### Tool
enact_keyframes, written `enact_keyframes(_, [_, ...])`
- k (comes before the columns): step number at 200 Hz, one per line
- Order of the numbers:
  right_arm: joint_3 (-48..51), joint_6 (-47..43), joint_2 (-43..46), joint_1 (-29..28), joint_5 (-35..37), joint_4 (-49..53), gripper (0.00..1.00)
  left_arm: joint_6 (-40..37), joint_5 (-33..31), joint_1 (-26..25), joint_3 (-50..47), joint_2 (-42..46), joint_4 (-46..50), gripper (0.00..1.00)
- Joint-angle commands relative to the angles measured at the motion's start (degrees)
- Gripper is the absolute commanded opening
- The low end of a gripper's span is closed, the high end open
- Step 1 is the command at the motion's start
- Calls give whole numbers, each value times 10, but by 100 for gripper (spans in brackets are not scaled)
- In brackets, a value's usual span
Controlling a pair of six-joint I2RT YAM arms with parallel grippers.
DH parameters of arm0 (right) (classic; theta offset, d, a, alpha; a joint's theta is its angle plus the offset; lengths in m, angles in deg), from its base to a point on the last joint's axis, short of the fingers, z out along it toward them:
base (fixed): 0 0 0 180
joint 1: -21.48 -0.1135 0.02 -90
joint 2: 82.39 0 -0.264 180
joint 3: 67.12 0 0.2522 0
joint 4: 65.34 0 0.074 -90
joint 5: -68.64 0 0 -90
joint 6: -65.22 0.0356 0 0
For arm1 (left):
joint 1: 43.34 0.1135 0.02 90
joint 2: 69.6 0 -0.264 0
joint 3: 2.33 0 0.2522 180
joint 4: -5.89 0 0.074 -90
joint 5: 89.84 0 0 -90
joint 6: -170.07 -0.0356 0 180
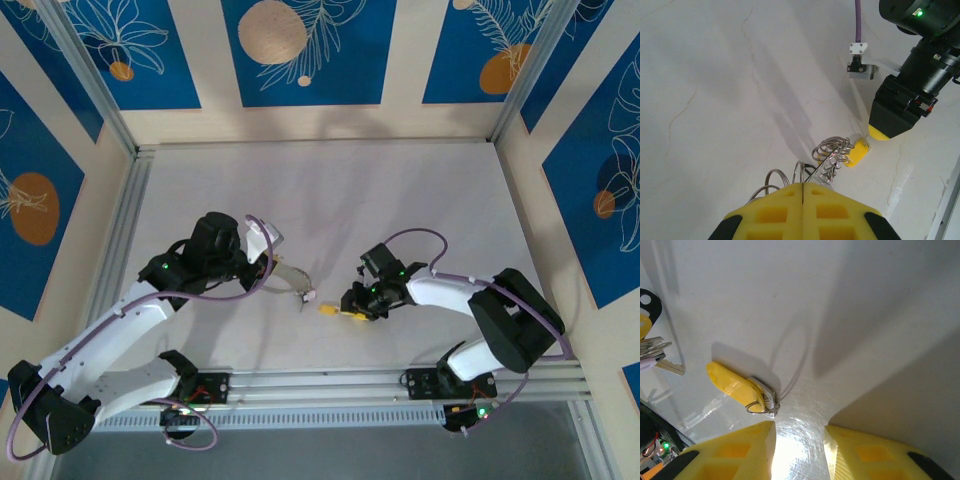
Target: Put the keys on the keyring
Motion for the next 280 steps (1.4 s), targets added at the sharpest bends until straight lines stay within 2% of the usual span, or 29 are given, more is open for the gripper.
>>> enact_keyframes(1, [-5,-5,-49,-16,-21,-88,31,10,19,7,8,10,-32,0])
enact_keyframes(59, [-47,-30,-90,-15,-24,-103,29,11,16,7,7,11,-32,0])
enact_keyframes(78, [-55,-32,-96,-19,-24,-107,33,11,16,7,7,9,-31,0])
enact_keyframes(112, [-61,-46,-90,-39,7,-91,37,11,16,7,7,8,-32,0])
enact_keyframes(183, [-120,-106,-106,-64,69,-47,37,12,19,7,6,14,-34,0])
enact_keyframes(280, [-138,-147,-85,-91,103,-21,35,14,20,8,5,16,-34,0])
